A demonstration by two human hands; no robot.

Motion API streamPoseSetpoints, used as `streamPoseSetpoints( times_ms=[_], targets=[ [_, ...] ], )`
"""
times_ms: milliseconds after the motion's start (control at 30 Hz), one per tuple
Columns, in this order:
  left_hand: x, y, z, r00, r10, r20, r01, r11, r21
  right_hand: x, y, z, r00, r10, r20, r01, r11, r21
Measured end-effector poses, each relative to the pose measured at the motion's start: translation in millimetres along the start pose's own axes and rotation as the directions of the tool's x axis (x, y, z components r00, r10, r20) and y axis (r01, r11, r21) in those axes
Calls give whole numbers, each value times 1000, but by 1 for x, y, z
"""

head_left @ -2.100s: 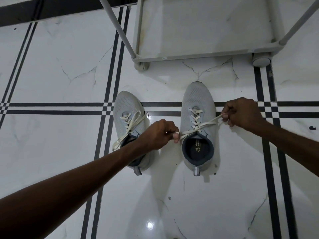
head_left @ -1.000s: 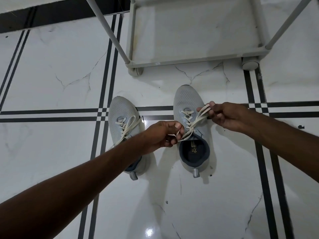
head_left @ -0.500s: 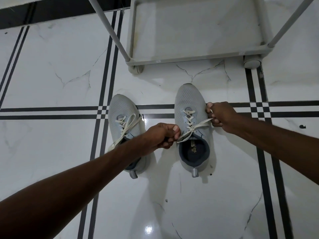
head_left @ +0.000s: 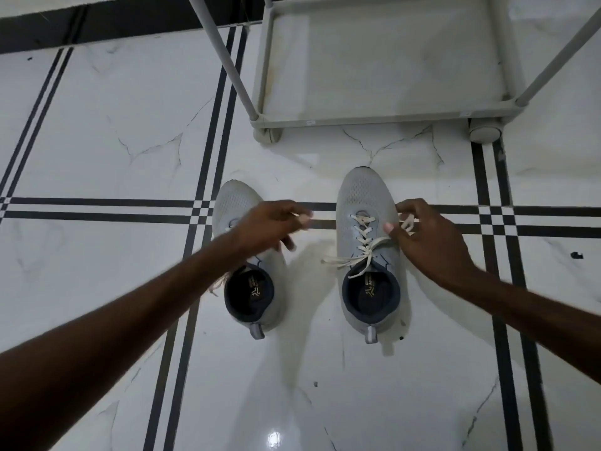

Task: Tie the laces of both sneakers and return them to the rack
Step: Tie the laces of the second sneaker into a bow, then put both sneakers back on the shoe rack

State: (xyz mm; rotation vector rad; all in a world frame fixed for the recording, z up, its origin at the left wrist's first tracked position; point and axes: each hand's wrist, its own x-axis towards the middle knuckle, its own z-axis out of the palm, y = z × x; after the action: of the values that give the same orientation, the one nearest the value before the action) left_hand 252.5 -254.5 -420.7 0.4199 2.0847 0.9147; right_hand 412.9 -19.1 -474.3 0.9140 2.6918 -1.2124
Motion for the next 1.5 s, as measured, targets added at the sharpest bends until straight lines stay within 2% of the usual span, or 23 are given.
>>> streamPoseSetpoints(
  times_ms=[33, 67, 100, 133, 167, 233, 267, 300, 367, 467, 667, 933, 1167, 1500],
  targets=[
    [-4, -6, -14, 994, 38, -107, -17, 981, 191, -10, 1, 0, 999, 24, 21, -24, 1000, -16],
    [-10, -17, -29, 983, 38, -177, 31, 930, 367, -19, 3, 0, 994, 79, 79, -81, 997, 19],
    [-17, -26, -41, 979, 6, -205, 98, 865, 492, -27, 4, 1, 979, 133, 153, -145, 987, 72],
    [-26, -38, -52, 978, -71, -197, 169, 823, 542, -34, 3, 3, 960, 169, 222, -198, 974, 114],
    [-38, -50, -61, 971, -180, -160, 238, 827, 510, -38, 2, 7, 943, 188, 274, -232, 963, 137],
    [-63, -69, -58, 911, -411, -34, 403, 870, 283, -42, -3, 14, 927, 197, 319, -255, 956, 149],
    [-72, -78, -51, 879, -477, -16, 471, 861, 191, -41, -7, 17, 926, 201, 321, -261, 952, 159],
    [-77, -93, -42, 877, -478, -54, 481, 867, 127, -39, -13, 21, 926, 204, 317, -268, 948, 174],
    [-78, -113, -20, 905, -393, -163, 404, 914, 43, -33, -20, 27, 928, 210, 309, -279, 940, 197],
    [-76, -109, 0, 907, -324, -268, 331, 944, -21, -23, -28, 40, 931, 179, 317, -248, 950, 192],
    [-75, -103, 14, 919, -265, -293, 265, 964, -40, -13, -37, 56, 935, 139, 326, -200, 966, 163],
    [-84, -81, 11, 933, -245, -264, 220, 968, -122, -13, -59, 34, 913, 228, 339, -309, 928, 207],
    [-157, 20, -35, 951, -219, -218, 178, 965, -194, -48, -150, -73, 910, 283, 303, -368, 888, 277],
    [-275, 205, -138, 955, -144, -257, 89, 973, -215, -114, -313, -246, 942, 231, 243, -303, 899, 317]
  ],
)
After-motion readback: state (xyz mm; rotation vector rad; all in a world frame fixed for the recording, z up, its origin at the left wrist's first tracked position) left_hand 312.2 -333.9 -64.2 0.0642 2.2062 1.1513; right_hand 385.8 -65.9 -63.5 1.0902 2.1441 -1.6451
